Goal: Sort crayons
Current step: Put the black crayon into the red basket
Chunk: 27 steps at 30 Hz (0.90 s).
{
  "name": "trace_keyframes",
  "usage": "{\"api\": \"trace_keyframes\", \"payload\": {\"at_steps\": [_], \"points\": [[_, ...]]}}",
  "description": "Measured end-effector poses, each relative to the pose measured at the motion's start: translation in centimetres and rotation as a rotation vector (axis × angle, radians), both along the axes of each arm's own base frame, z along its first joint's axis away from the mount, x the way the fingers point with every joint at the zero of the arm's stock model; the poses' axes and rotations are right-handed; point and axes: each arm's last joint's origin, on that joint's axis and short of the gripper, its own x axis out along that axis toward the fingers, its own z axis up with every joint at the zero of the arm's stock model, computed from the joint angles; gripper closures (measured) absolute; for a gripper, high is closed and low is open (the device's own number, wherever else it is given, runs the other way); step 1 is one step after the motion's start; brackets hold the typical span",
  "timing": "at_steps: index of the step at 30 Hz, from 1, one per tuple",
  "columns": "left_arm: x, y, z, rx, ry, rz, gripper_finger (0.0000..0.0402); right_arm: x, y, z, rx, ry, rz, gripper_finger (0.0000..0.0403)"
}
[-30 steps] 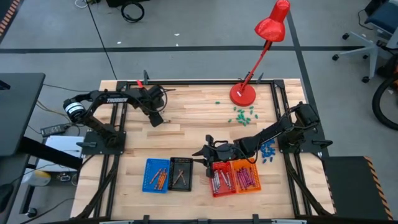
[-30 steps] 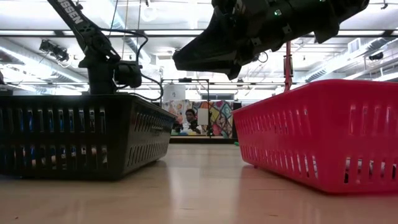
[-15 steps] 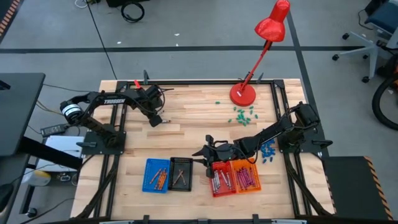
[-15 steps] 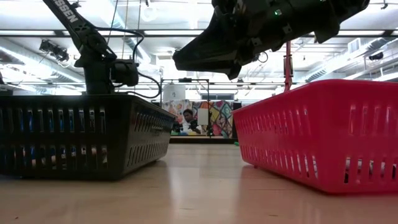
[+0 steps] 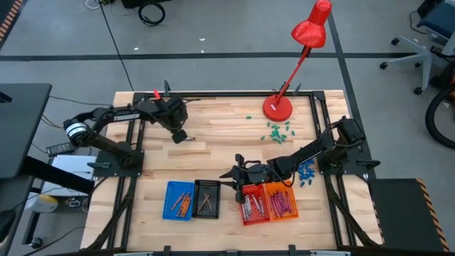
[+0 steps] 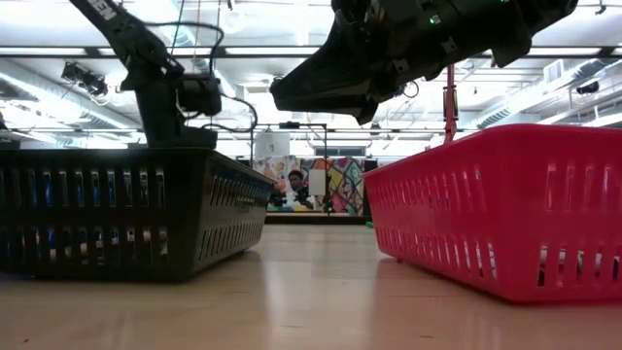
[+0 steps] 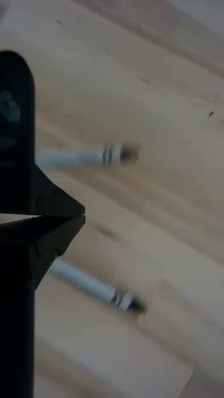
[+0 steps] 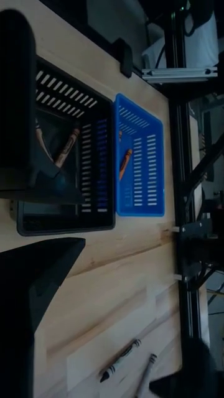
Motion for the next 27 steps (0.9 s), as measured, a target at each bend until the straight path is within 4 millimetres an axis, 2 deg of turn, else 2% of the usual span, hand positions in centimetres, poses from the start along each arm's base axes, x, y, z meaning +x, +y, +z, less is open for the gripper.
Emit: {"api": "trace_keyframes", "payload": {"at_steps": [6,10,13,18,23,27], "points": [[0.3,-1.0,1.9,0.028,-0.022,-0.027,0.0384,0.0,0.0,0.0,0.0,-0.001,-0.001,0.03],[-0.2,-0.2,1.9,0.244,0.1,0.087,0.036,0.1,0.0,0.3,0.012,-0.028,0.005,0.03],[-1.0,1.1,1.6,0.296,0.104,0.151,0.033,0.1,0.2,0.3,0.024,-0.03,0.027,0.03],[-3.0,4.7,1.1,0.331,0.095,0.36,0.0284,0.0,0.4,0.4,0.022,-0.036,0.036,0.03],[-5.2,7.7,-0.3,0.32,0.117,0.511,0.0277,0.0,0.5,0.4,0.013,-0.04,0.044,0.03],[-4.9,9.0,-0.5,0.356,0.071,0.544,0.0283,0.1,0.5,0.6,0.004,-0.058,0.049,0.03]]}}
